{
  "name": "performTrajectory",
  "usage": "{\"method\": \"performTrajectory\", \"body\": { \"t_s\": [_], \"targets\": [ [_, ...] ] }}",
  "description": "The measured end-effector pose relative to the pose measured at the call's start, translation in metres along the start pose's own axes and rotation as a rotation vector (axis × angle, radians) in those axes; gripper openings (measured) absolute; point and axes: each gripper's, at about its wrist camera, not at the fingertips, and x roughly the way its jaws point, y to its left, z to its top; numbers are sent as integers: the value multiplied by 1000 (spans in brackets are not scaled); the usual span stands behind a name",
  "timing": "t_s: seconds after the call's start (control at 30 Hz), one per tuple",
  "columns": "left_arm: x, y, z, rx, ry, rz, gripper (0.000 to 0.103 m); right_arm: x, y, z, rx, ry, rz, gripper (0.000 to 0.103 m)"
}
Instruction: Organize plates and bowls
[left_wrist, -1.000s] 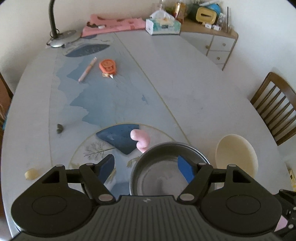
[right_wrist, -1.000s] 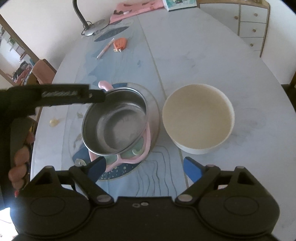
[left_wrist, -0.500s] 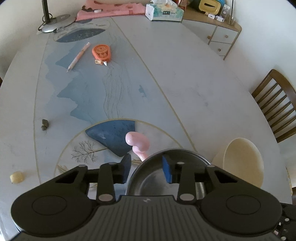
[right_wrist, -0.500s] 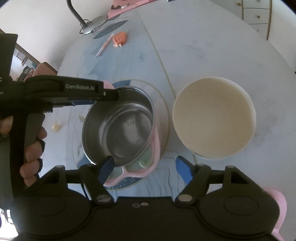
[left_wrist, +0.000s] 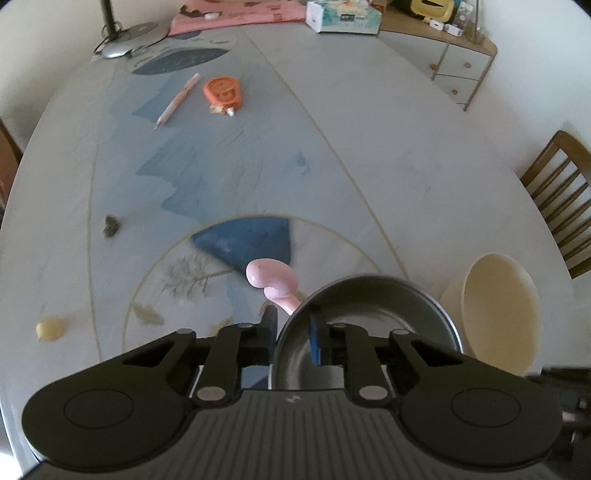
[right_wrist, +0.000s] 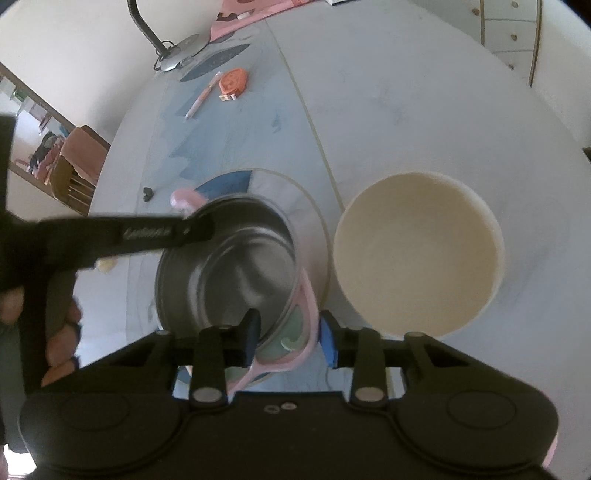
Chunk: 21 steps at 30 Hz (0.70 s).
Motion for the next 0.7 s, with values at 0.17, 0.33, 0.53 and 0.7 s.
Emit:
{"method": "performTrajectory", "body": {
  "t_s": [0.17,0.33,0.53,0.7],
  "targets": [
    [-9,4,-17,-25,17,9,8,0,-4,4,-32,18,3,34],
    [-14,4,-30,-60,27,24,6,-2,-8,1,11,43,-6,41],
    [-19,3,-41,-72,29,23,6,0,0,-6,-13,42,-31,36],
    [-25,0,-47,-85,15,33,6,0,1,-7,-37,23,-40,34]
  ]
}}
